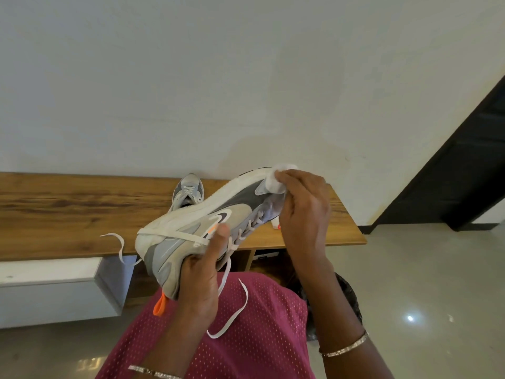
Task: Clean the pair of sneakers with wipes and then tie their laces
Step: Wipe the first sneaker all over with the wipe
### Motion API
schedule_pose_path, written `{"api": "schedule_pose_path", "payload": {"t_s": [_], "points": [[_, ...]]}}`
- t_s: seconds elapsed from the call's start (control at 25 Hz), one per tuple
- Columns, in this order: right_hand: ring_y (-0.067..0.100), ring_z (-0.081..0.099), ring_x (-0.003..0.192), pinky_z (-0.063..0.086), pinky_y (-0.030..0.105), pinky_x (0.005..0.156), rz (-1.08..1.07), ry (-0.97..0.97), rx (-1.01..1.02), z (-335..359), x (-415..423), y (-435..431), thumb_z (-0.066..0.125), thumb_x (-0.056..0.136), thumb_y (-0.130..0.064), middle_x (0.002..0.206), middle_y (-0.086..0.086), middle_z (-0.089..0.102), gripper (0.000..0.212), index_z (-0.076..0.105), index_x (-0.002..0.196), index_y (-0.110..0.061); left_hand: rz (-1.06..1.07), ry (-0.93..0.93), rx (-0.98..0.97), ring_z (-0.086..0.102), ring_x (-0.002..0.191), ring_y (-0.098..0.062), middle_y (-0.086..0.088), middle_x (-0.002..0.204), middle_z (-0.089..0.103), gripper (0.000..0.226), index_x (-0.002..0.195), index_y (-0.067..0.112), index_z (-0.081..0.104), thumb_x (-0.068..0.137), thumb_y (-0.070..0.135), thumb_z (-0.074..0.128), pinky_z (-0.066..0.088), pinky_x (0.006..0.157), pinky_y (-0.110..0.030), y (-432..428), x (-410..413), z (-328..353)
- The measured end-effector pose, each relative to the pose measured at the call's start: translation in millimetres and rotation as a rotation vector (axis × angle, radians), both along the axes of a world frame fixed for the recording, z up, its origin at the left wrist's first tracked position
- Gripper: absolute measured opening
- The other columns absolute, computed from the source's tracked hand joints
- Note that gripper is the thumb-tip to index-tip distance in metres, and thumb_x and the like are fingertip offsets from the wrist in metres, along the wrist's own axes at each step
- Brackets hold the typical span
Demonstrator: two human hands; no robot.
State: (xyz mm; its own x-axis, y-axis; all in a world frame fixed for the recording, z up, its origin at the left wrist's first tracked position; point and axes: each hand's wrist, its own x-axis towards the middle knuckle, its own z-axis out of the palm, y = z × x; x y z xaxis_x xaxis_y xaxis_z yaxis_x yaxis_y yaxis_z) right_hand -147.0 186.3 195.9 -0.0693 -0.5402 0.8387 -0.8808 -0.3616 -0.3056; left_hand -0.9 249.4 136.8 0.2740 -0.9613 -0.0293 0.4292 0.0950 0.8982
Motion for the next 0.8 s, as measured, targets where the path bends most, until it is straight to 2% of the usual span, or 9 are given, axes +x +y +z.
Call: {"api": "schedule_pose_path", "payload": {"t_s": [0.08,0.12,0.2,0.32,0.44,0.52,0.64,0.72,0.8], "points": [[0.029,0.063,0.101,0.049,0.026,0.085,0.07,0.093,-0.019,-3.3,9.1,1.2,0.044,0.089,-0.014,0.106,0.012,0.072,0.037,0.075,0.102,-0.001,0.076,0.0,0.054,0.059,0.121,-0.004,0.021,0.121,0.069,0.057,0.115,0.049,0.066,0.065,0.075,0.072,0.046,0.107,-0.036,0.8,1.9,2.3],[0.029,0.064,0.101,0.051,0.029,0.085,0.092,0.121,-0.019,-5.1,10.2,0.9,0.045,0.089,-0.014,0.106,0.012,0.073,0.036,0.076,0.102,-0.001,0.092,-0.009,0.059,0.06,0.118,-0.002,0.022,0.118,0.069,0.053,0.116,0.046,0.065,0.069,0.07,0.069,0.048,0.105,-0.032,1.3,3.4,2.9],[0.028,0.065,0.1,0.054,0.031,0.083,0.081,0.104,-0.007,-9.1,4.1,-1.4,0.046,0.089,-0.015,0.106,0.011,0.073,0.035,0.076,0.102,-0.002,0.081,-0.041,0.047,0.061,0.113,0.002,0.022,0.114,0.069,0.044,0.116,0.039,0.066,0.075,0.055,0.066,0.05,0.09,-0.017,2.8,5.5,5.6],[0.025,0.065,0.099,0.056,0.03,0.078,-0.019,-0.07,0.033,-11.2,-7.4,-3.5,0.047,0.092,-0.021,0.107,0.009,0.073,0.035,0.075,0.107,-0.006,0.06,-0.085,0.01,0.061,0.101,0.015,0.021,0.115,0.067,0.032,0.12,0.031,0.065,0.088,0.034,0.064,0.048,0.07,-0.002,4.6,5.0,8.6],[0.027,0.065,0.096,0.052,0.027,0.076,-0.08,-0.1,0.038,-11.0,3.6,-2.3,0.045,0.089,-0.019,0.105,0.01,0.074,0.038,0.076,0.105,-0.004,0.035,-0.179,-0.012,0.058,0.108,0.014,0.026,0.12,0.063,0.033,0.119,0.041,0.062,0.086,0.04,0.062,0.047,0.078,-0.001,4.5,3.7,5.7],[0.026,0.064,0.1,0.052,0.028,0.081,-0.039,-0.009,0.044,-14.7,23.3,3.7,0.049,0.088,-0.014,0.106,0.011,0.073,0.034,0.075,0.105,-0.002,0.011,-0.246,-0.025,0.054,0.111,0.016,0.029,0.122,0.06,0.038,0.121,0.043,0.06,0.083,0.045,0.062,0.044,0.088,-0.001,5.5,3.7,1.5],[0.025,0.063,0.105,0.051,0.037,0.089,0.082,0.144,0.052,-28.2,37.0,10.1,0.054,0.09,-0.015,0.11,0.009,0.072,0.029,0.074,0.107,-0.003,0.016,-0.323,-0.065,0.05,0.114,0.023,0.031,0.125,0.059,0.044,0.125,0.041,0.06,0.082,0.051,0.063,0.038,0.095,0.002,8.0,4.9,-2.3],[0.027,0.063,0.1,0.05,0.04,0.083,0.049,0.15,0.037,-31.7,21.8,4.4,0.057,0.09,-0.016,0.107,0.007,0.074,0.026,0.075,0.105,-0.005,0.034,-0.358,-0.094,0.05,0.117,0.022,0.04,0.116,0.062,0.037,0.115,0.055,0.062,0.08,0.067,0.065,0.038,0.098,0.0,9.4,6.5,-4.7],[0.03,0.062,0.093,0.051,0.038,0.072,-0.061,0.056,0.053,-33.4,0.4,-0.3,0.065,0.085,-0.007,0.101,0.009,0.075,0.021,0.075,0.103,-0.004,0.054,-0.411,-0.1,0.048,0.118,0.023,0.05,0.114,0.057,0.033,0.107,0.072,0.058,0.074,0.074,0.064,0.037,0.097,0.0,8.6,8.1,-4.4]]}}
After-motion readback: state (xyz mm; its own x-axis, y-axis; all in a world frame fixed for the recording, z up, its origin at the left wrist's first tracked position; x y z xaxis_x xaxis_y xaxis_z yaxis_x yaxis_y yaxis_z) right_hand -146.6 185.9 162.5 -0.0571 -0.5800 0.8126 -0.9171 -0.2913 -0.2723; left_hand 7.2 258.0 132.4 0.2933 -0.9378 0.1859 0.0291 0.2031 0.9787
